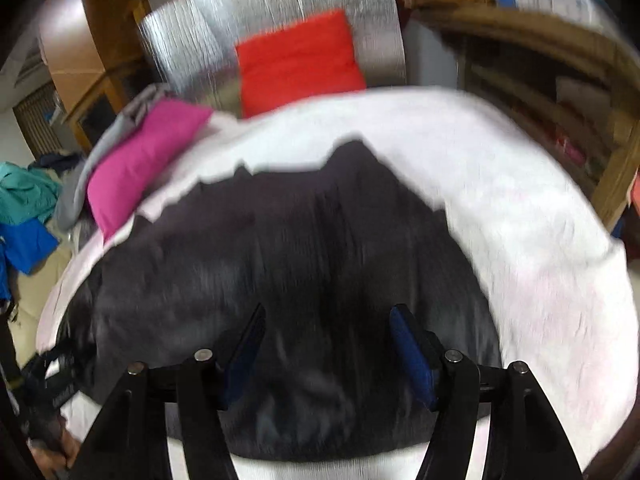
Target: Fold large clothes
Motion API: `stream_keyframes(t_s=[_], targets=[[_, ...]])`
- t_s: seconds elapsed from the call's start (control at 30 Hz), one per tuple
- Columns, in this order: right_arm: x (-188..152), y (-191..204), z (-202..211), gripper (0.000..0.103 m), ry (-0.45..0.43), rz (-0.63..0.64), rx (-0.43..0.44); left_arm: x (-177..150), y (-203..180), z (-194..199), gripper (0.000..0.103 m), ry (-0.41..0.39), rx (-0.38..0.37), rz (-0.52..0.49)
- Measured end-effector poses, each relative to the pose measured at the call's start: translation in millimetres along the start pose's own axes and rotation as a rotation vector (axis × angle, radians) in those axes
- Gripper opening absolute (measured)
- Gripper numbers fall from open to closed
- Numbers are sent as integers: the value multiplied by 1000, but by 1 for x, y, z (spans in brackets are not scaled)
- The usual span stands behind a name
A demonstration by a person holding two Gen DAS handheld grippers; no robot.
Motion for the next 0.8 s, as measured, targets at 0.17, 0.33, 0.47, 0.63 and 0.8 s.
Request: stream_keyframes(t_s=[0.17,0.33,0.47,0.63,0.8], targets=[[18,-7,-59,68,78,-72,13,-2,-8,1,76,-15,18,-30],[11,6,-93,70,149,41,-110,-2,-9,1,79,-26,21,-50],[10,8,-73,70,132,3,-87,-1,-8,0,80,-22,18,-44],[4,8,-19,70,26,55,-93,-3,-7,2,80,-20,17,-43],[-22,-18,12,69,69,-45,-25,-3,-5,2,81,-9,12,-38]])
Point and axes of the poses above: each gripper's, at about its wrist camera, not at the fingertips, and z roughly against the way its jaws point, y to its left, x to its top, the point moved 4 cm from there along -z, roughly the way its jaws point, and after that the axes turned 10 degrees about x, right-handed, at the moved point
